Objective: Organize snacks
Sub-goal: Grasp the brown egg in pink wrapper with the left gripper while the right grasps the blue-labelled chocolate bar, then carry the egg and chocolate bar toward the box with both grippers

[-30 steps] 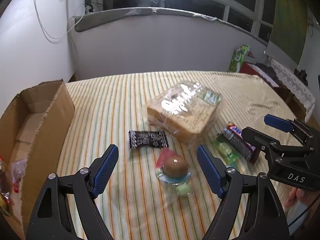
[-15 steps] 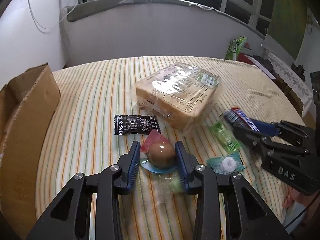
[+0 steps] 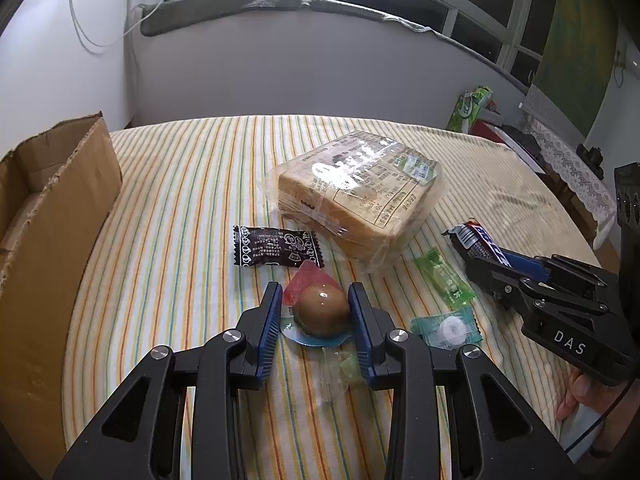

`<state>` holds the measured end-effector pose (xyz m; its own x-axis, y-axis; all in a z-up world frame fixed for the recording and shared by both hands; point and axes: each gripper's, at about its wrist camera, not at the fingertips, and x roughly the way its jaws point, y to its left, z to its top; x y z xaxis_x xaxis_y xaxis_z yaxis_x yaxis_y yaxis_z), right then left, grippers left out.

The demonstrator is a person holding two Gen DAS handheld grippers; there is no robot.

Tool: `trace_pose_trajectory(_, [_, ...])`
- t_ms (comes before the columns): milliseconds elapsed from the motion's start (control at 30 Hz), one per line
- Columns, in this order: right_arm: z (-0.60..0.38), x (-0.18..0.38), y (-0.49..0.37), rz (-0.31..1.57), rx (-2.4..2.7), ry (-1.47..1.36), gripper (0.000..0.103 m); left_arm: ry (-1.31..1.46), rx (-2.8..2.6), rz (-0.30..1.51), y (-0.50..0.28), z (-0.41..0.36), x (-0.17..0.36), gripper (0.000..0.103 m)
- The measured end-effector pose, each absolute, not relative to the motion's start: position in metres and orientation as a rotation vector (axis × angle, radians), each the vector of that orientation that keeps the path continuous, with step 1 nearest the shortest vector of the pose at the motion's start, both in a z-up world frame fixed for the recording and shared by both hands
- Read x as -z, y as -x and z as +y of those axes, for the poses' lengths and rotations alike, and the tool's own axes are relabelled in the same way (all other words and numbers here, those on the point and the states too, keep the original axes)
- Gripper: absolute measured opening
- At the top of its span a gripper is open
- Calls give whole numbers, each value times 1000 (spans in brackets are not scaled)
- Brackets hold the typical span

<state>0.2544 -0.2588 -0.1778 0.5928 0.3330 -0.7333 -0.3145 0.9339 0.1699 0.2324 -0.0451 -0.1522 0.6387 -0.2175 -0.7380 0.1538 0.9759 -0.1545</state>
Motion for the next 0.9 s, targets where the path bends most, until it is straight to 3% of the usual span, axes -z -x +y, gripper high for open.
trace_pose_trajectory(567, [-256,170,-252,868,-331,3,29,100,239,837,-227,-42,146,32])
trace_pose_trajectory(900, [-264,50,-137,600,-255,14,29,56,274,562,-134,-28,28,32])
